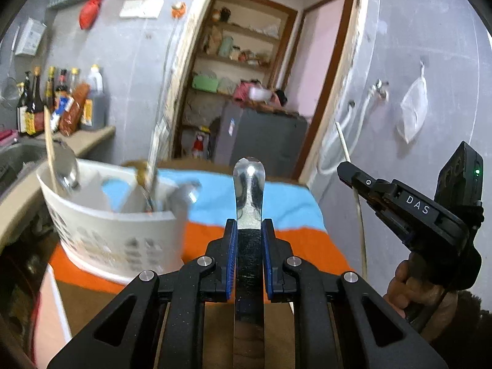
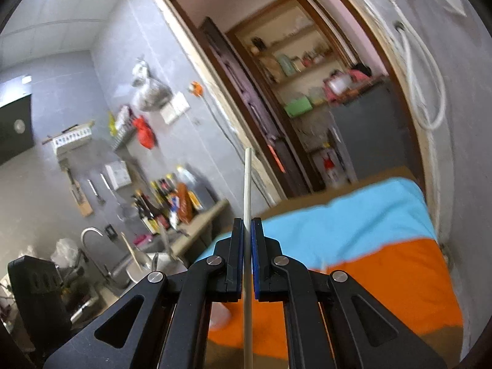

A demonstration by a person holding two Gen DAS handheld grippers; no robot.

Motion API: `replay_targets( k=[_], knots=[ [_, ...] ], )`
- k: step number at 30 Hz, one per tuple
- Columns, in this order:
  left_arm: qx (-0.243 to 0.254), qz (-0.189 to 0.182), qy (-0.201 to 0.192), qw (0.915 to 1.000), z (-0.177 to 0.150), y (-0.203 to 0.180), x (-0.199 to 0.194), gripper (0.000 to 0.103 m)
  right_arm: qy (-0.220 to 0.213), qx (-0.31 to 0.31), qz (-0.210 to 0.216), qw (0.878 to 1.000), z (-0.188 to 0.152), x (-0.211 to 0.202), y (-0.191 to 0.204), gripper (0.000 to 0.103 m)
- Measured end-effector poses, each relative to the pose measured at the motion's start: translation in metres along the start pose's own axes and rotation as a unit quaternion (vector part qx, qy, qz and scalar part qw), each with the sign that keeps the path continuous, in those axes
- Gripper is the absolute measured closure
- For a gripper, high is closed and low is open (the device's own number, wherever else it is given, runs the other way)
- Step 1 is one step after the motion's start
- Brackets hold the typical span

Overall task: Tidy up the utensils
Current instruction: 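Lift the knife with the left tool while the right tool lifts the chopstick toward the basket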

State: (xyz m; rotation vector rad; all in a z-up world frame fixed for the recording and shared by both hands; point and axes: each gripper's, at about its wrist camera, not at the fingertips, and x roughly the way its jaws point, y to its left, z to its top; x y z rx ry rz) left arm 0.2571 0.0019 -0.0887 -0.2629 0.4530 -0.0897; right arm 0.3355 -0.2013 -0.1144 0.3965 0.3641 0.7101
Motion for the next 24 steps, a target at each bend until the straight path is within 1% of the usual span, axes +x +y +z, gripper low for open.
replay_targets(
  k=[4, 7, 9, 13, 16, 18, 22, 24],
  knots=[
    [-0.005, 0.015, -0.034, 0.9993, 0.024, 0.017, -0.017, 0.091, -0.023, -0.026, 0.023, 0.999, 0.016, 0.016, 0.034, 0.100],
    [-0.013, 0.028, -0.061, 0.9976, 0.042, 0.037, -0.028, 0.091, -0.038, -0.033, 0.040, 0.998, 0.024, 0.028, 0.054, 0.100],
    [-0.021, 0.040, -0.082, 0.9956, 0.055, 0.054, -0.034, 0.091, -0.048, -0.035, 0.053, 0.997, 0.029, 0.038, 0.069, 0.100],
    [-0.046, 0.065, -0.120, 0.9896, 0.075, 0.096, -0.042, 0.091, -0.077, -0.029, 0.065, 0.994, 0.034, 0.057, 0.092, 0.100],
    [-0.068, 0.083, -0.144, 0.9838, 0.085, 0.128, -0.044, 0.091, -0.097, -0.023, 0.057, 0.993, 0.031, 0.072, 0.108, 0.100],
    [-0.077, 0.090, -0.154, 0.9809, 0.089, 0.147, -0.043, 0.091, -0.108, -0.030, 0.041, 0.993, 0.023, 0.083, 0.121, 0.100],
    [-0.085, 0.088, -0.168, 0.9783, 0.091, 0.171, -0.039, 0.091, -0.125, -0.064, 0.005, 0.990, 0.008, 0.098, 0.144, 0.100],
    [-0.092, 0.084, -0.177, 0.9763, 0.088, 0.178, -0.038, 0.091, -0.134, -0.070, -0.003, 0.989, 0.000, 0.103, 0.150, 0.100]
  ],
)
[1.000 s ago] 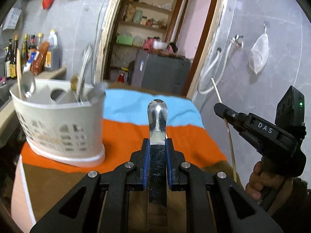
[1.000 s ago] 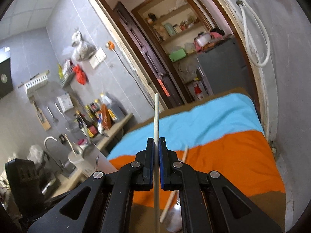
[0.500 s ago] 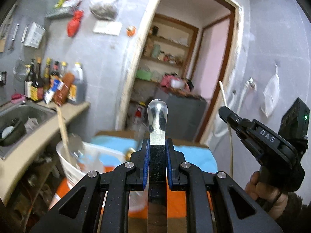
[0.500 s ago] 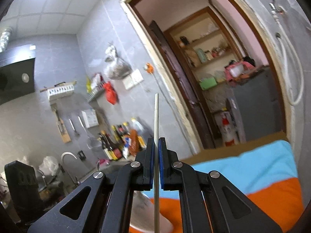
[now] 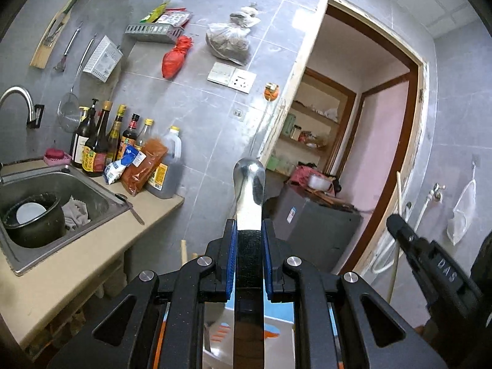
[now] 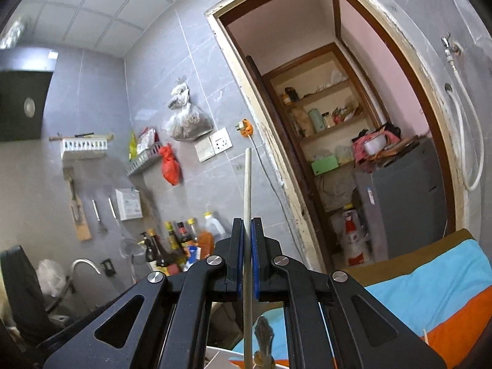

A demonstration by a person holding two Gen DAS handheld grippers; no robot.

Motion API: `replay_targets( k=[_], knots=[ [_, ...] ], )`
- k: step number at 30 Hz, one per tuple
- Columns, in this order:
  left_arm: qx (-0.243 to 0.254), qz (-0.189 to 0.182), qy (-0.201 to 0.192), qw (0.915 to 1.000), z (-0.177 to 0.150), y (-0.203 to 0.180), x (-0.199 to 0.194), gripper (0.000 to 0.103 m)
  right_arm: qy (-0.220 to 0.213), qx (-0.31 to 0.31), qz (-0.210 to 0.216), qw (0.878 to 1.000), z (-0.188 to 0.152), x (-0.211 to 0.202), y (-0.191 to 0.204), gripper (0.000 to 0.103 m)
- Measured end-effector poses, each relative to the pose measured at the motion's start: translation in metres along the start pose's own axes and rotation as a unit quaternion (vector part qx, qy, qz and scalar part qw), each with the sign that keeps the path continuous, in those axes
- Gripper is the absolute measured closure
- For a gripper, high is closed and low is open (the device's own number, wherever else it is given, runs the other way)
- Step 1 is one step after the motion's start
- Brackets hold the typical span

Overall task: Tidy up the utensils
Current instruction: 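Lift the knife with the left tool while the right tool lifts the chopstick toward the basket, then open the left tool over the basket while the right tool releases the chopstick into it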

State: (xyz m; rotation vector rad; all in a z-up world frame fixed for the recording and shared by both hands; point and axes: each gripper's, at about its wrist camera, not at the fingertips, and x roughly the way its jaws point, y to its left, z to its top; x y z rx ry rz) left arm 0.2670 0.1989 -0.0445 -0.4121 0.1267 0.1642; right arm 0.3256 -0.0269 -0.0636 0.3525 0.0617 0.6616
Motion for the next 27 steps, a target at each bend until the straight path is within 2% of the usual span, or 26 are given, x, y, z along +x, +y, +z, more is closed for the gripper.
replay_targets(
  k=[6, 14, 19, 27],
  knots=[
    [-0.023, 0.001, -0.021, 0.9995, -0.007, 0.016, 0.003, 0.091, -0.031, -0.013, -0.011, 0.999, -0.026, 0.002, 0.007, 0.100],
    [-0.036, -0.001, -0.036, 0.9987, -0.009, 0.022, 0.014, 0.091, -0.037, -0.058, -0.017, 0.997, -0.052, 0.006, 0.014, 0.100],
    [-0.015, -0.008, -0.034, 0.9993, -0.010, 0.015, 0.017, 0.091, -0.031, -0.065, -0.016, 0.997, -0.058, 0.007, 0.014, 0.100],
    [0.027, 0.003, -0.043, 0.9987, -0.032, 0.008, 0.014, 0.091, -0.027, -0.076, -0.021, 0.997, -0.070, 0.007, 0.015, 0.100]
  ],
)
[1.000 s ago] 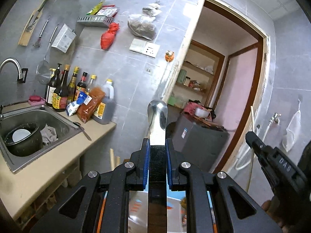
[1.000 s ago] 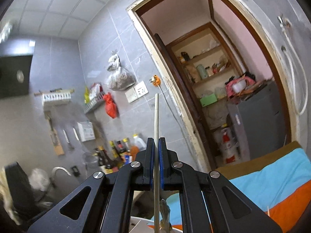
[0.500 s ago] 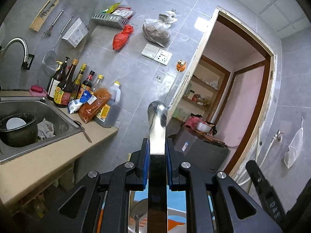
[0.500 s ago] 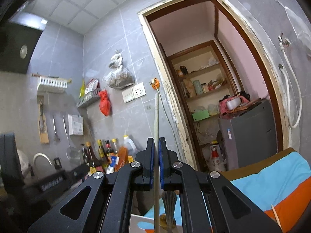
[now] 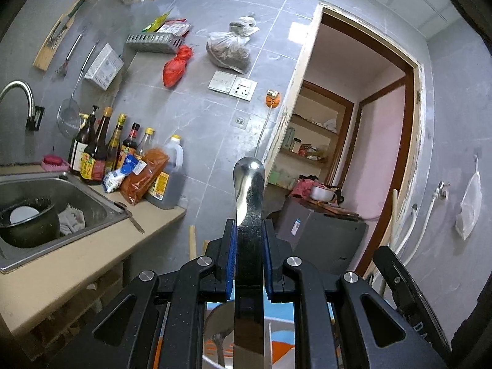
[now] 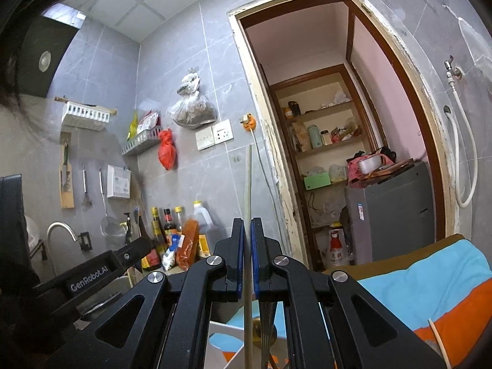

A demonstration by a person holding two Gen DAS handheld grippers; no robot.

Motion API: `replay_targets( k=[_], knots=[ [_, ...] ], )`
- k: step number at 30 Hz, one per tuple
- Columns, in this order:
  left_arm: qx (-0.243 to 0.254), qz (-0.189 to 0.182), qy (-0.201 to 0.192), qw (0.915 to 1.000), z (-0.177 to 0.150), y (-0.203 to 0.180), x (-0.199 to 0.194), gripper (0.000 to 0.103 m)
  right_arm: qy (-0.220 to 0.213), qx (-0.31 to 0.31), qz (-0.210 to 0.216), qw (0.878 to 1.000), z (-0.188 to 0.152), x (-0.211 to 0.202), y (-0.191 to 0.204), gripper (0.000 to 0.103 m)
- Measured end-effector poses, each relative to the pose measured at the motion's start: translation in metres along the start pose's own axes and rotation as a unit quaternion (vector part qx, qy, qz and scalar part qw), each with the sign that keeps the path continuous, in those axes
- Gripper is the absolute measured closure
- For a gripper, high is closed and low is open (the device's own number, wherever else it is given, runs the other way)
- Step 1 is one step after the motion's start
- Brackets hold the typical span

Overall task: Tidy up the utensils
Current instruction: 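Open the left tool over the basket while the right tool releases the chopstick into it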

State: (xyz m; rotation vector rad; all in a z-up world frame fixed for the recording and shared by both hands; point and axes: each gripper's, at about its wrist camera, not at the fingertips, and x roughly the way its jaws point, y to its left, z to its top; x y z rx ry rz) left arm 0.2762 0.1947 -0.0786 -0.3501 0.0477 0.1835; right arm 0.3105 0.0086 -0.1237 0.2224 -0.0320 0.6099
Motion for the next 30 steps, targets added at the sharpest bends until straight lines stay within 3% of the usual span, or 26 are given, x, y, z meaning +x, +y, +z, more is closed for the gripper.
replay_targets(
  k=[9, 17, 22, 24, 30],
  knots=[
    [0.010, 0.007, -0.004, 0.9999, -0.008, 0.002, -0.002, 0.090, 0.007, -0.035, -0.003, 0.999, -0.008, -0.002, 0.005, 0.100],
    [0.048, -0.005, 0.029, 0.9984, -0.016, -0.004, -0.007, 0.090, 0.032, -0.047, 0.001, 0.998, -0.011, -0.004, 0.003, 0.099],
    [0.037, -0.018, 0.060, 0.9974, -0.015, -0.001, -0.009, 0.090, 0.046, -0.038, -0.002, 0.998, -0.007, -0.008, -0.001, 0.092],
    [0.037, -0.022, 0.070, 0.9966, -0.013, -0.001, -0.009, 0.090, 0.049, -0.032, -0.001, 0.998, -0.002, -0.009, -0.003, 0.083],
    [0.035, -0.033, 0.090, 0.9948, -0.008, -0.005, -0.013, 0.079, 0.057, -0.012, -0.007, 0.998, 0.013, -0.019, -0.012, 0.082]
  ],
)
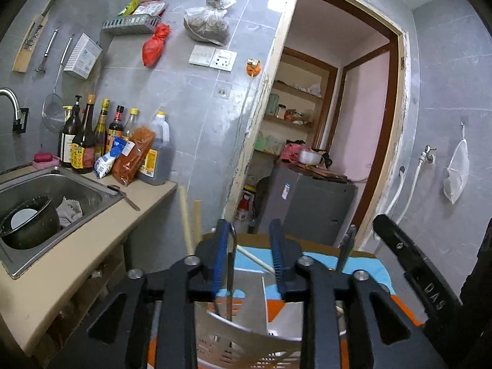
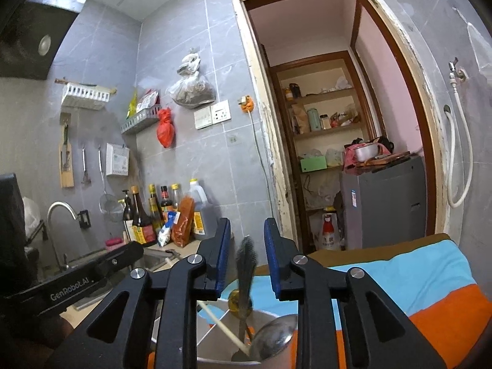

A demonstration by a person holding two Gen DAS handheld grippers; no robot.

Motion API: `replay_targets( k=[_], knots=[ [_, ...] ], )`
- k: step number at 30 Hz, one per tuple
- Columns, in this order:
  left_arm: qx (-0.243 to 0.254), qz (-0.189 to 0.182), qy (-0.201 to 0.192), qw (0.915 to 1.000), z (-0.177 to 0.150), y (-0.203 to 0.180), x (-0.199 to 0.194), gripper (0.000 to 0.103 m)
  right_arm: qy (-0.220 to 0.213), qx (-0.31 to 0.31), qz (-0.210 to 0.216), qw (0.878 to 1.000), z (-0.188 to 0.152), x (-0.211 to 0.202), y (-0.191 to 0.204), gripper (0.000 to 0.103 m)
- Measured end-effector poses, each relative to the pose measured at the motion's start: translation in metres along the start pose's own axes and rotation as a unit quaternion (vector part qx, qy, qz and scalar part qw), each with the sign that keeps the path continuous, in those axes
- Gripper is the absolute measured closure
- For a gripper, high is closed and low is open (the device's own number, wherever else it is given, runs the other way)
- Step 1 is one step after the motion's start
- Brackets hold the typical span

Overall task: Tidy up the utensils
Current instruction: 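Open the left tool over the basket while the right tool releases the chopstick into it, then lower the left tool over the last chopstick while the right tool lowers over the silver spoon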

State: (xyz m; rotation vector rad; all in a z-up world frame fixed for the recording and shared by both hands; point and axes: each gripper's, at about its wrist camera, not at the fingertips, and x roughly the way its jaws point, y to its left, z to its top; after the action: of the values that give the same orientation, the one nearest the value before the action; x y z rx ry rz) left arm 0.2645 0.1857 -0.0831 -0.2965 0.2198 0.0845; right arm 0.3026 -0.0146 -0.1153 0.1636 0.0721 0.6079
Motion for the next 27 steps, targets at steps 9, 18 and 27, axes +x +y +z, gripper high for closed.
replay_targets(
  k=[9, 18, 27],
  knots=[
    [0.000, -0.002, 0.013, 0.9999, -0.001, -0.009, -0.002, 0.072, 0.004, 0.014, -0.017, 1.000, 0.008, -0.018, -0.016, 0.077],
    [0.004, -0.008, 0.011, 0.9999, 0.005, -0.032, -0.011, 0.048, -0.003, 0.035, -0.051, 0.998, 0.022, -0.045, -0.046, 0.043],
    [0.021, -0.019, 0.004, 0.9996, 0.010, -0.084, -0.022, 0.013, -0.005, 0.026, -0.078, 0.997, 0.045, -0.081, -0.083, 0.013]
  ],
)
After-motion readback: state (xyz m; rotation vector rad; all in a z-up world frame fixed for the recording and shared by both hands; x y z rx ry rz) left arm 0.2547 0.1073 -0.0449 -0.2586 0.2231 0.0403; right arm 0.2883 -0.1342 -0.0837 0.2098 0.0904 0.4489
